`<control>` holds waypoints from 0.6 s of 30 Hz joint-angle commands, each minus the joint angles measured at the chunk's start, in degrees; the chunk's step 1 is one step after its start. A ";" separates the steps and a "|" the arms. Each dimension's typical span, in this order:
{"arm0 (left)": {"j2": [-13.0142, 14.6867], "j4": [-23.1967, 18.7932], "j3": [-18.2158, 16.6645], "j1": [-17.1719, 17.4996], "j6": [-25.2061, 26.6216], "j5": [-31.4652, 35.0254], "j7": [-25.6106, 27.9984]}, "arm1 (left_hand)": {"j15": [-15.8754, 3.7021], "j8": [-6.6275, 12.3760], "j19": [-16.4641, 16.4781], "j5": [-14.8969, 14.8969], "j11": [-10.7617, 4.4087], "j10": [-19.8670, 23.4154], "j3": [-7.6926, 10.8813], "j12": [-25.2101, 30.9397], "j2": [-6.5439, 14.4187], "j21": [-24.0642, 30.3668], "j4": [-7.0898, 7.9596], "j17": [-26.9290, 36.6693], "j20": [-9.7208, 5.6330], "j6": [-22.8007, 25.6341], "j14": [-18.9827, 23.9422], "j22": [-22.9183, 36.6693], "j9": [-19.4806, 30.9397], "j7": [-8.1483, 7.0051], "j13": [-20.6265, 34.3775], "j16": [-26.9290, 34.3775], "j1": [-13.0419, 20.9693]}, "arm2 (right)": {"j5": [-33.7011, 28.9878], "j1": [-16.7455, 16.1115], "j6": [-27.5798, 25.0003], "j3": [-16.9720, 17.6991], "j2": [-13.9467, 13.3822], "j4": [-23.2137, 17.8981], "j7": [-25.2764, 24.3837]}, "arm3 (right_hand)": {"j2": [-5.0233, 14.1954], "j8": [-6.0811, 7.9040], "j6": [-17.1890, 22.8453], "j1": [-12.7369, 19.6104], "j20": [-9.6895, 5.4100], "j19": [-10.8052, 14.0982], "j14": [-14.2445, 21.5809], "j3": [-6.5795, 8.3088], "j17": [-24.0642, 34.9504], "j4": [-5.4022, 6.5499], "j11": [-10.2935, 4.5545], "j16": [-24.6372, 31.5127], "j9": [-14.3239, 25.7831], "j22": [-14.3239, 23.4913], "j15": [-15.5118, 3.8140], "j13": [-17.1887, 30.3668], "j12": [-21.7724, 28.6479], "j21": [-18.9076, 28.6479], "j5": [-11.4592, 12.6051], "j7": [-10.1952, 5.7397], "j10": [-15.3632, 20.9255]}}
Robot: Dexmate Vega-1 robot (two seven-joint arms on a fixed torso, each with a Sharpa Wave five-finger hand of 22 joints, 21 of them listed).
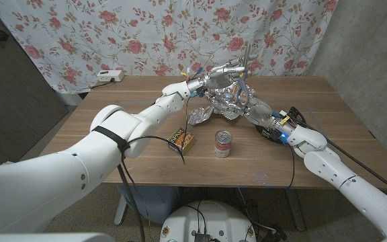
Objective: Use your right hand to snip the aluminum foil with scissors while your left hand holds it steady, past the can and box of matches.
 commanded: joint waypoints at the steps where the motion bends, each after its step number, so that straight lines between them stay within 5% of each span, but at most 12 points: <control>1: 0.12 -0.97 0.87 0.53 -0.92 -0.06 -0.02 | -0.44 -0.15 0.29 0.29 -0.08 0.20 -0.31 0.34 -0.28 0.05 -0.02 0.19 -0.03 1.55 0.17 0.27 0.17 0.50 0.15 -0.10 0.51 | -1.45 -1.22 0.50 -0.05 -0.76 -1.83 -4.11 | 0.21 0.85 2.18 1.51 -0.14 0.71 -1.06 0.42 0.16 -0.25 -0.68 0.44 0.37 -0.06 -0.32 0.19 0.72 0.43 0.05 -0.72 2.18; 8: 0.54 -2.34 1.42 1.21 -0.83 0.05 0.33 | -0.44 -0.15 0.29 0.30 -0.08 0.16 -0.34 0.29 -0.26 0.04 -0.02 0.17 -0.07 1.71 0.18 0.27 0.18 0.50 0.14 -0.14 0.54 | -1.00 -1.38 0.69 -0.14 -0.73 -1.78 -4.17 | 0.36 1.38 3.69 2.19 -0.14 1.08 -0.46 0.49 0.15 -0.20 -1.20 0.58 0.58 -0.06 -0.75 0.21 0.91 0.45 0.05 -1.14 3.48; 18: 1.52 -5.21 1.83 2.81 0.24 -0.51 1.49 | -0.44 -0.18 0.35 0.32 -0.10 0.17 -0.43 0.15 -0.20 0.05 -0.01 0.15 -0.01 1.95 0.23 0.28 0.20 0.23 0.05 -0.18 0.60 | 0.81 -1.29 0.06 -0.25 -0.20 -1.19 -2.85 | -0.56 0.36 2.17 1.47 0.50 1.30 -0.17 -0.40 0.20 0.37 -0.39 0.56 0.43 -0.05 -0.13 0.25 0.50 0.37 -0.22 0.68 3.61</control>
